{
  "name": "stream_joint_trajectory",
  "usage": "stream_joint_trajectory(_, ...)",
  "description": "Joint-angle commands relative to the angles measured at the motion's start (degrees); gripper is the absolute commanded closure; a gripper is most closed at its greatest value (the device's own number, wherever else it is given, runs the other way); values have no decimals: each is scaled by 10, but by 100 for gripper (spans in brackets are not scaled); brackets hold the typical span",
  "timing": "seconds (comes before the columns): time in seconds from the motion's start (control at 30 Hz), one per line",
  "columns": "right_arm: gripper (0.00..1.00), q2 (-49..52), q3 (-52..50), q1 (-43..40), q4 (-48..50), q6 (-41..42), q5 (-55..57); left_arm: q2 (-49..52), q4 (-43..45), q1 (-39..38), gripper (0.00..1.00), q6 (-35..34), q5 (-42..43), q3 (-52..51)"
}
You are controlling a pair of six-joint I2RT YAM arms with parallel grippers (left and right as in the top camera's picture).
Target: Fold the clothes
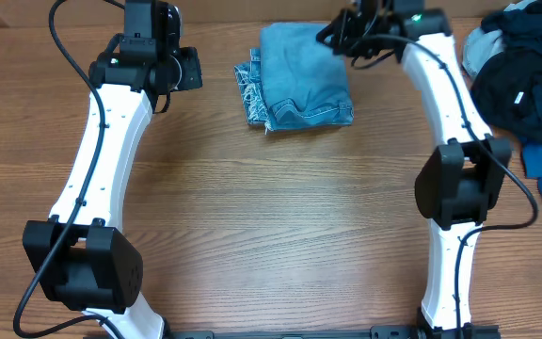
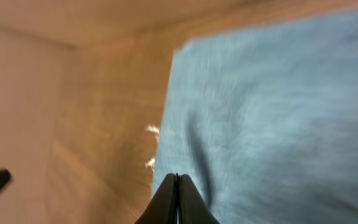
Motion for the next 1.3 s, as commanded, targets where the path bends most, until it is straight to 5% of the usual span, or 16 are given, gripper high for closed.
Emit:
stream_joint_trajectory(0.0,96,16,-56,29,54,3,-62,-18,-1,-1,96,8,16,13)
stream_joint_trajectory(0.37,96,106,-106,85,119,50,-75,-18,-1,-1,96,8,16,13)
stream_joint_trajectory(0.73,96,96,-35,65,165,91,-308,-17,-1,-4,96,8,21,13)
stream_joint_trajectory(0.93,96,4,16,0,113,58,-237,-3,38,-15,96,-26,29,-8)
stream_joint_trajectory(1.1,96,-58,16,-56,2,8,-36,48,78,-20,94,-80,31,-11)
stream_joint_trajectory(1.13,96,-63,16,-65,-23,8,10,63,90,-21,87,-88,37,-11)
stream_joint_trajectory(1.17,96,-65,16,-73,-44,0,48,79,103,-22,66,-95,46,-11)
stream_joint_trajectory(1.2,96,-66,16,-80,-63,-12,73,95,116,-22,31,-106,52,-11)
stream_joint_trajectory(1.23,96,-66,16,-87,-80,-21,95,112,130,-22,6,-123,57,-11)
stream_joint_trajectory(1.27,96,-66,16,-94,-93,-22,115,129,145,-22,0,-142,64,-11)
